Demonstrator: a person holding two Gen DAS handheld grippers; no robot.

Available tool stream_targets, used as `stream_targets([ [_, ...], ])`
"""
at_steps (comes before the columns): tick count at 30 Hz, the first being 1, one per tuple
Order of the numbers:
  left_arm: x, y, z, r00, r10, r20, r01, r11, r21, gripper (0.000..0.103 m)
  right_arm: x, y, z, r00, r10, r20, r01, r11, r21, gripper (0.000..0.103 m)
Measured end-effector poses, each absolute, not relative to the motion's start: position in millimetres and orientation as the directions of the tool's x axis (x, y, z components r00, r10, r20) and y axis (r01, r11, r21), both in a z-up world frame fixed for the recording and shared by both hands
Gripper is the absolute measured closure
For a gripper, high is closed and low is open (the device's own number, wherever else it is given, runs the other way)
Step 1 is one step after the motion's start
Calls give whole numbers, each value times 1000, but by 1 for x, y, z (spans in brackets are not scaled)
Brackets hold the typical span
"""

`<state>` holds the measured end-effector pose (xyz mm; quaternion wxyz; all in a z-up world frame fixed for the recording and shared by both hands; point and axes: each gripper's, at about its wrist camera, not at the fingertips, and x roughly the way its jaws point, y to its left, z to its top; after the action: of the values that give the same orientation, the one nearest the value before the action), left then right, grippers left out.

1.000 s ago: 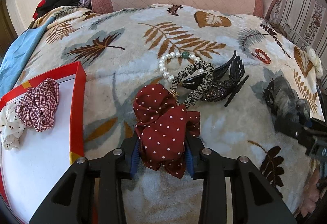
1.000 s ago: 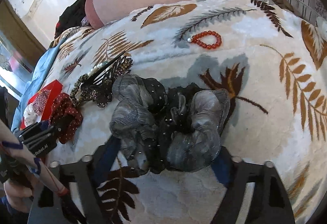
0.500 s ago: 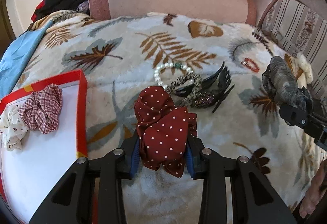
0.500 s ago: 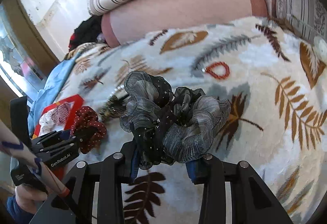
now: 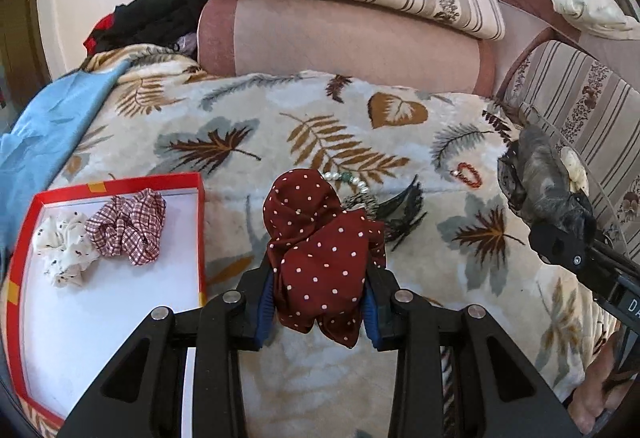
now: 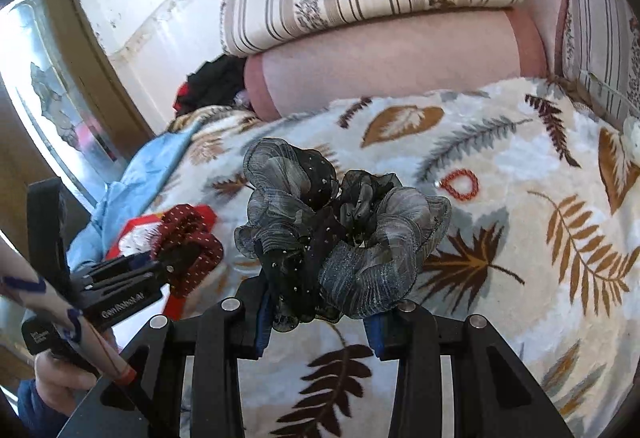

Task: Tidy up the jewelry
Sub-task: 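Carry the red scrunchie in the left tool to the tray while the right tool carries the grey one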

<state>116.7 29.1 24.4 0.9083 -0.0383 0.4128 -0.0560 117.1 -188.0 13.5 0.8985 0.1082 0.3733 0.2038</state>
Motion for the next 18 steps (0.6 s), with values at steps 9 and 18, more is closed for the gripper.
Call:
stream_targets([
  [9,92,-19,59,688,-150,-710,128,988,-84,69,107,-208,33,686,441,-579,-282,895,347,63],
  [18,91,-17,47,695,-121,-709,89,993,-83,69,118,-205,22,659,442,-609,-276,895,351,61],
])
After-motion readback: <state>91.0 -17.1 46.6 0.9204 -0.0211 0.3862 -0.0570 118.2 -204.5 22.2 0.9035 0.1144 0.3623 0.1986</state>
